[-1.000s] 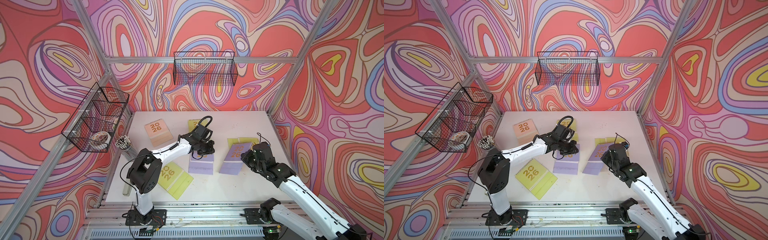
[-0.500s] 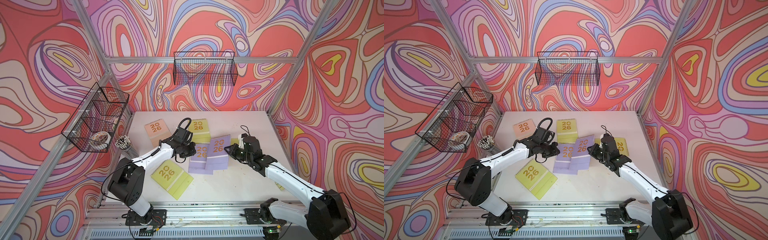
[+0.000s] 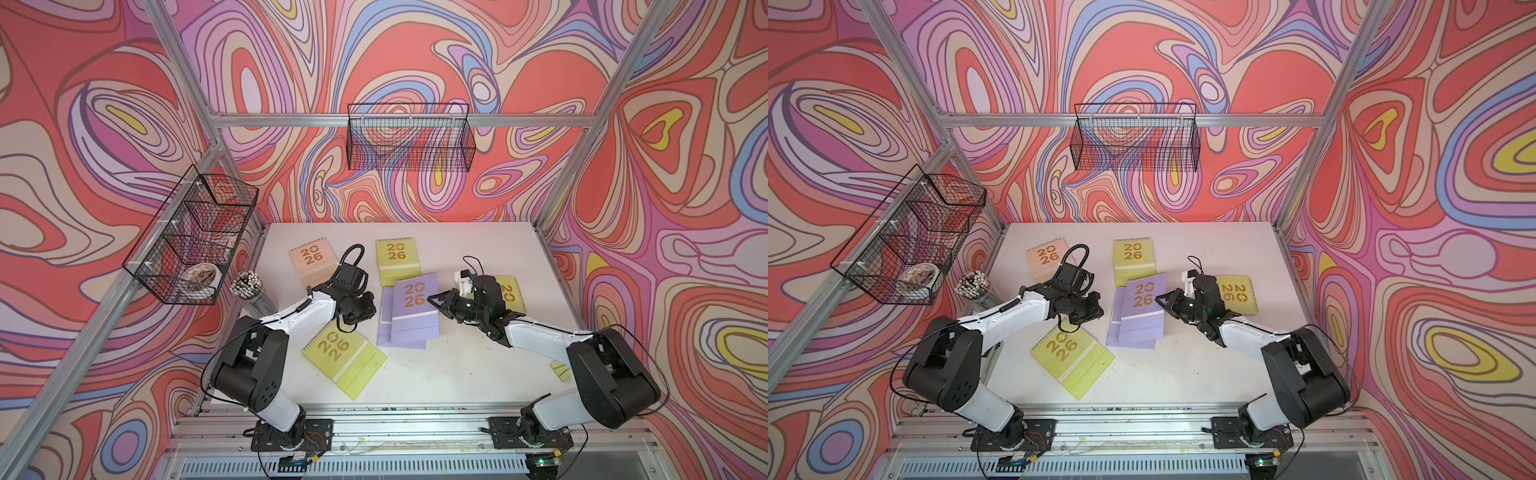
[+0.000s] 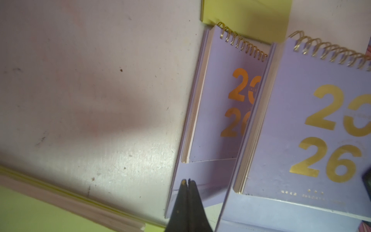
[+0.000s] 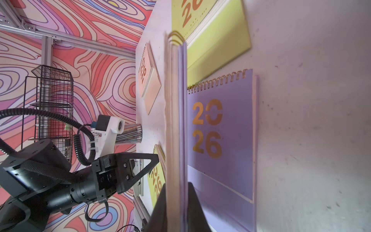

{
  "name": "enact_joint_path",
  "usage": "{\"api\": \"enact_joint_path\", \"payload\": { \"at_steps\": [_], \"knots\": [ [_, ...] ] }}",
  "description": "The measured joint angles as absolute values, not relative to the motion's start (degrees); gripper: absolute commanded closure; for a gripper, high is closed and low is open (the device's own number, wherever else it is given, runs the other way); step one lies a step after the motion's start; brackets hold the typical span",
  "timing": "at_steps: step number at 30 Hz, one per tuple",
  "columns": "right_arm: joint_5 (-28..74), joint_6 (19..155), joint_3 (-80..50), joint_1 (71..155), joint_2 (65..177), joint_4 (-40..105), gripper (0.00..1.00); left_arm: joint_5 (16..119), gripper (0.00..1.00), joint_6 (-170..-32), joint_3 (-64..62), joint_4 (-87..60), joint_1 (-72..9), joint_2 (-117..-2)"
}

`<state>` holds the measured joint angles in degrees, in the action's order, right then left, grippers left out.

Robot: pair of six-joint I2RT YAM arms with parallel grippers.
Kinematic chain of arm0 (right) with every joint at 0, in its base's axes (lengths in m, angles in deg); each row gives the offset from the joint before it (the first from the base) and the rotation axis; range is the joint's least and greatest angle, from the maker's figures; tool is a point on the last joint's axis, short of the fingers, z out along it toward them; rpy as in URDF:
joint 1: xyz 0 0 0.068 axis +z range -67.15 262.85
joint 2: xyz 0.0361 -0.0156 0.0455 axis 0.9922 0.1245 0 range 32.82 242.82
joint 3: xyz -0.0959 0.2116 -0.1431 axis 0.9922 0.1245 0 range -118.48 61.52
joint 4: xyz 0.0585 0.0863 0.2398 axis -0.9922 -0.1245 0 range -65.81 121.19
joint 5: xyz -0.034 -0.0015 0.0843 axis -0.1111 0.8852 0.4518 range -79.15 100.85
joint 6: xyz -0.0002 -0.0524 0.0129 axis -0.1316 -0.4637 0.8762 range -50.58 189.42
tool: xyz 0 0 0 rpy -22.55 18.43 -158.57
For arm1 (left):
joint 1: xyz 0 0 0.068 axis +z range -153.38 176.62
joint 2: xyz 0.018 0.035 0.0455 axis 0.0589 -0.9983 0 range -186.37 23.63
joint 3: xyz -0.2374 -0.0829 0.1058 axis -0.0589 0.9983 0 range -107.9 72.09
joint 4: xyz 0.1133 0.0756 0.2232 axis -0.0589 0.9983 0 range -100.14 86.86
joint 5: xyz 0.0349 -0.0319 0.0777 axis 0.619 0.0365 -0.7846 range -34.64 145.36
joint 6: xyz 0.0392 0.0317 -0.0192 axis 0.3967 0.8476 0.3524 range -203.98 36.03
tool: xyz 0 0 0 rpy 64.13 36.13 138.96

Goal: Stack the calendars
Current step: Place the calendar at the calendar.

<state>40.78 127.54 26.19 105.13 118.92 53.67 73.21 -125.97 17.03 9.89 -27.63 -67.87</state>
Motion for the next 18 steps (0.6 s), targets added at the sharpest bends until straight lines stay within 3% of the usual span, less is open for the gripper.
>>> {"api": "enact_joint_path", "payload": {
  "at_steps": [18],
  "knots": [
    [44.9, 138.5, 29.1, 106.2, 137.1, 81.8, 1.0, 75.2, 1.0, -125.6, 17.1, 6.5, -27.3, -74.7]
  ]
}}
